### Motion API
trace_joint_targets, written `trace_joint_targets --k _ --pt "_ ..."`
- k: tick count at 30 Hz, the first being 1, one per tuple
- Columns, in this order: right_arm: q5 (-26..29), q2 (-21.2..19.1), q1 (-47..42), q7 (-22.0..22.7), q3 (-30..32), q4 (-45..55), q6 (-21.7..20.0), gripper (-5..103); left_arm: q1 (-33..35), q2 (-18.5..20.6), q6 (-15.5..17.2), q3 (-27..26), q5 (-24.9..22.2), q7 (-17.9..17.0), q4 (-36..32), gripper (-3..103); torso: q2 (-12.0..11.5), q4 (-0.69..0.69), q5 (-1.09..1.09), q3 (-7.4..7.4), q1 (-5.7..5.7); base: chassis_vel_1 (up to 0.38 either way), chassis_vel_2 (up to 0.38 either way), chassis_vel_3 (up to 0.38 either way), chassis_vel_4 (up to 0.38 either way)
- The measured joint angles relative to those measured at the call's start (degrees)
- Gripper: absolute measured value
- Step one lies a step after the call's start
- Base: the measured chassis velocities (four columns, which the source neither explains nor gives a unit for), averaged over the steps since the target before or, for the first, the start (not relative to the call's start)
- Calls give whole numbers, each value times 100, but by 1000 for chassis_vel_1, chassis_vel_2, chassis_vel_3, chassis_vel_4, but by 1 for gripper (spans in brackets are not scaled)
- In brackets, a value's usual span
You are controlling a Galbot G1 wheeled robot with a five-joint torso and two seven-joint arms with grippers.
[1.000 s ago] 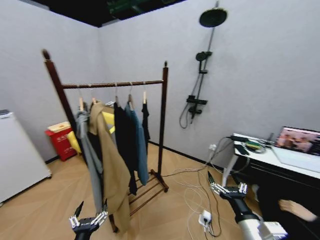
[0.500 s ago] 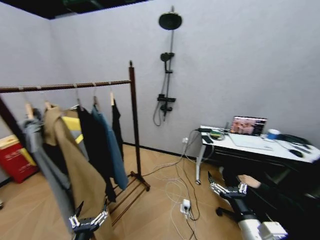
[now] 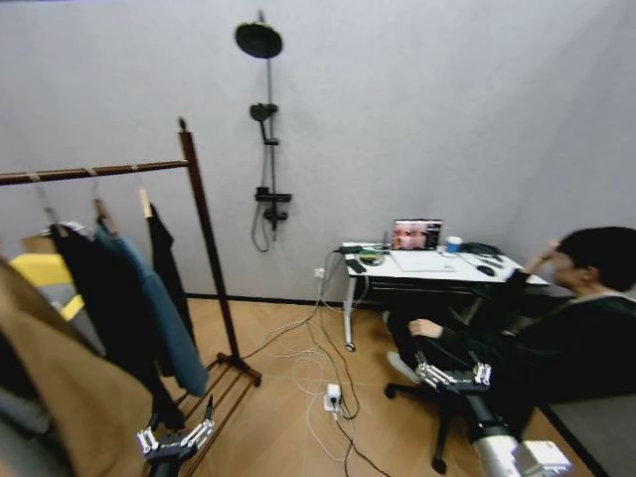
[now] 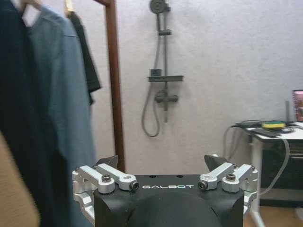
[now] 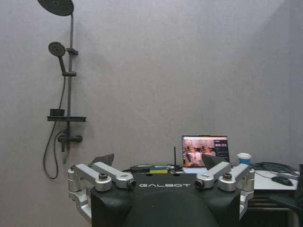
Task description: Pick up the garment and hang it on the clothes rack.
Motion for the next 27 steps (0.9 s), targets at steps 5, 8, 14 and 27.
trace_joint_targets --k 5,8,14,27 --pt "0 0 -1 0 0 0 0 100 0 0 0 0 0 0 0 100 0 -2 0 0 0 -116 -123 -127 -114" --pt "0 0 -1 0 0 0 0 100 0 0 0 0 0 0 0 100 0 -1 0 0 0 -74 -81 -98 -82" --pt "0 0 -1 0 0 0 0 100 0 0 0 0 0 0 0 100 0 2 -1 0 1 -4 -7 -12 -13" --pt "0 0 0 0 -1 0 0 100 0 0 0 0 0 0 0 100 -1 1 0 1 1 142 -141 -139 142"
